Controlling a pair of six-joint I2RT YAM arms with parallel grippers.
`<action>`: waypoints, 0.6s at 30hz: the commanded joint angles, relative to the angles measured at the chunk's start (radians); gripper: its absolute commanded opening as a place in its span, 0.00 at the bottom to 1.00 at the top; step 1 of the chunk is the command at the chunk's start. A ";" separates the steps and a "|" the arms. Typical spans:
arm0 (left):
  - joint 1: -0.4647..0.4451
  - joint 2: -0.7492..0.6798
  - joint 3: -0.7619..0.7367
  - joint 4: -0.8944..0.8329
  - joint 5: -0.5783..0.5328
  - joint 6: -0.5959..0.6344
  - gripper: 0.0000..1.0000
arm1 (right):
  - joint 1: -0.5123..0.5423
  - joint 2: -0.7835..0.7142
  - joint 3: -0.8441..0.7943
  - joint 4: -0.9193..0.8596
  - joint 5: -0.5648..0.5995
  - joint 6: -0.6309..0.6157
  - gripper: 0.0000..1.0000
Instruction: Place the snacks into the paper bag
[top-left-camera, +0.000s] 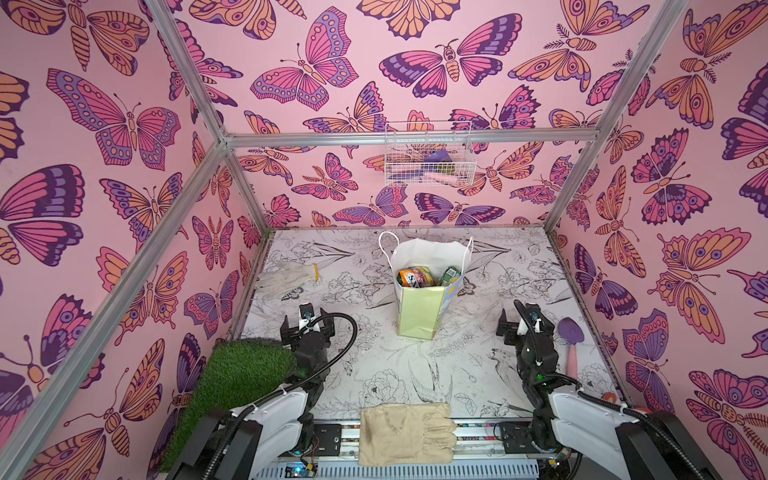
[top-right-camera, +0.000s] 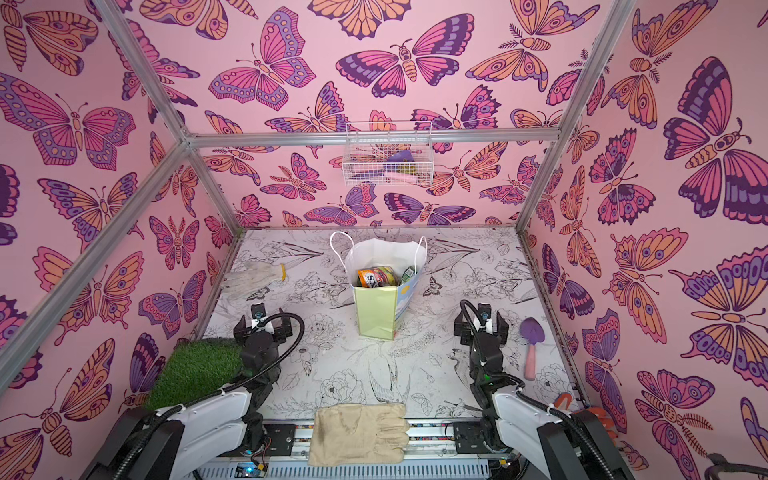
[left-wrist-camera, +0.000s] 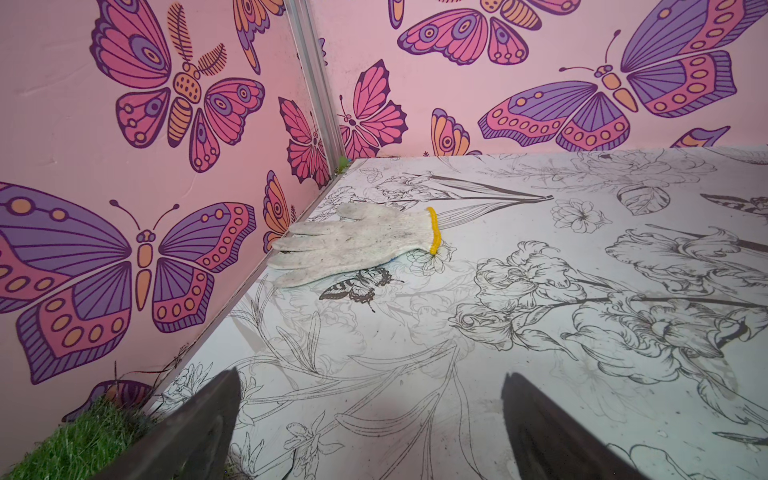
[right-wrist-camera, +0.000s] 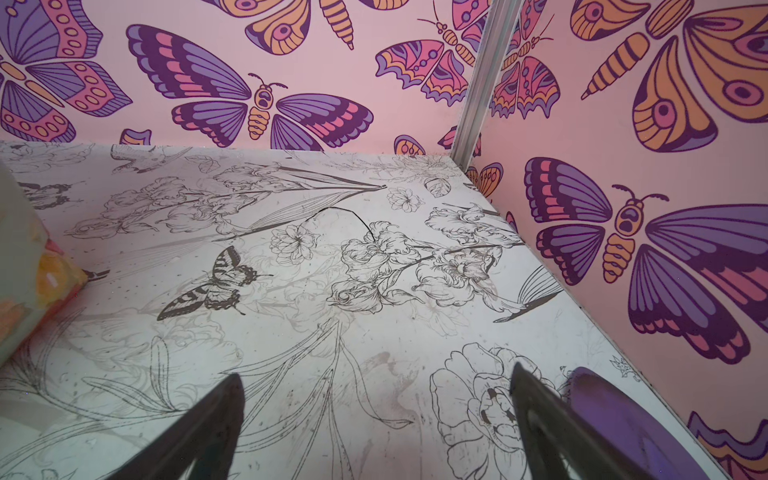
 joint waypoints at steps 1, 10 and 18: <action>0.014 0.007 0.012 0.052 0.016 -0.015 0.99 | -0.012 0.021 0.027 0.067 -0.009 -0.014 0.99; 0.039 0.031 0.017 0.072 0.036 -0.026 0.99 | -0.025 0.078 0.040 0.112 -0.028 -0.013 0.99; 0.058 0.062 0.019 0.106 0.047 -0.030 0.99 | -0.036 0.115 0.045 0.149 -0.040 -0.009 0.99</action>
